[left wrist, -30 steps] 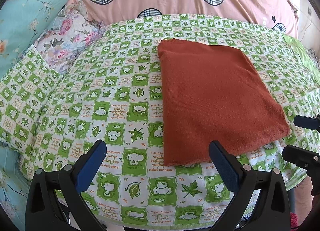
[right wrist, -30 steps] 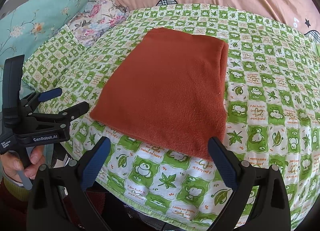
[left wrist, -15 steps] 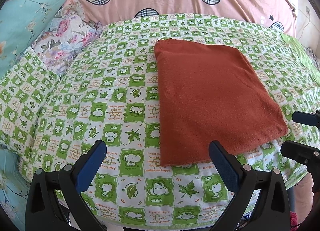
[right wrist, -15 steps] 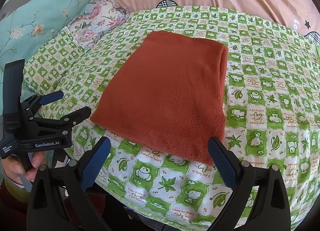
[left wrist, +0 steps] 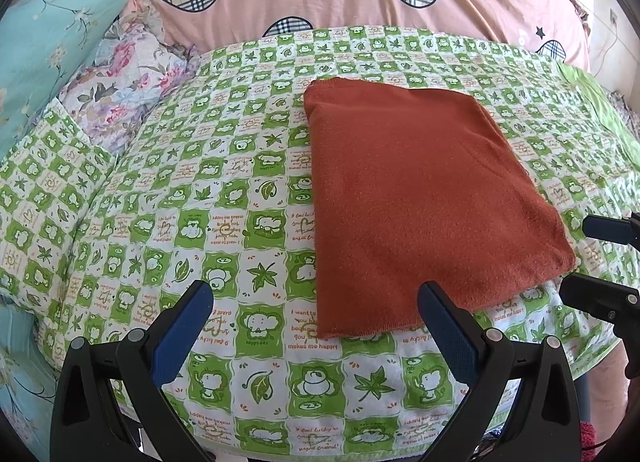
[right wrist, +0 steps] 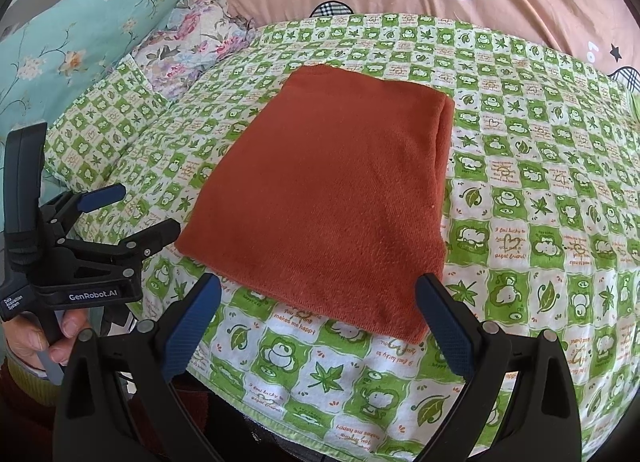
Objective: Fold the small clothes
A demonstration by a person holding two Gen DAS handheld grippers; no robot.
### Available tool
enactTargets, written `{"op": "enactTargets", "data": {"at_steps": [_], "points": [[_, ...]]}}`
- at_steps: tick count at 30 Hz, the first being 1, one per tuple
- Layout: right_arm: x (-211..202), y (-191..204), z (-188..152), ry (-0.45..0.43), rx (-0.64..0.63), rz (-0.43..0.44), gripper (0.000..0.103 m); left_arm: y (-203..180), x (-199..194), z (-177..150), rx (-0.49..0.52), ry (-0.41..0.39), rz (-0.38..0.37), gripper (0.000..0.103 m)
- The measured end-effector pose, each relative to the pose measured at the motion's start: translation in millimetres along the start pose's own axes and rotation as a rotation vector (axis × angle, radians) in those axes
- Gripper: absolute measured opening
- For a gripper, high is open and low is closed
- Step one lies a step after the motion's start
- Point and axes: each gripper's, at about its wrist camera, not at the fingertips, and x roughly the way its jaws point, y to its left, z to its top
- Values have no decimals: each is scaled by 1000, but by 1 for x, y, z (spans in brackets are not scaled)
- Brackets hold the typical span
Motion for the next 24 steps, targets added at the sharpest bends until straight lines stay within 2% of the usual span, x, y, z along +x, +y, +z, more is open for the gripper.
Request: {"op": "enactTargets", "data": {"at_steps": [19,24], "points": [[13,-18,29,-7,41,15,98,1,10,29,-3,-10,-39,102],[16,-21,34,-2,36,10,98,1,10,36,0,-28,-28,102]]}}
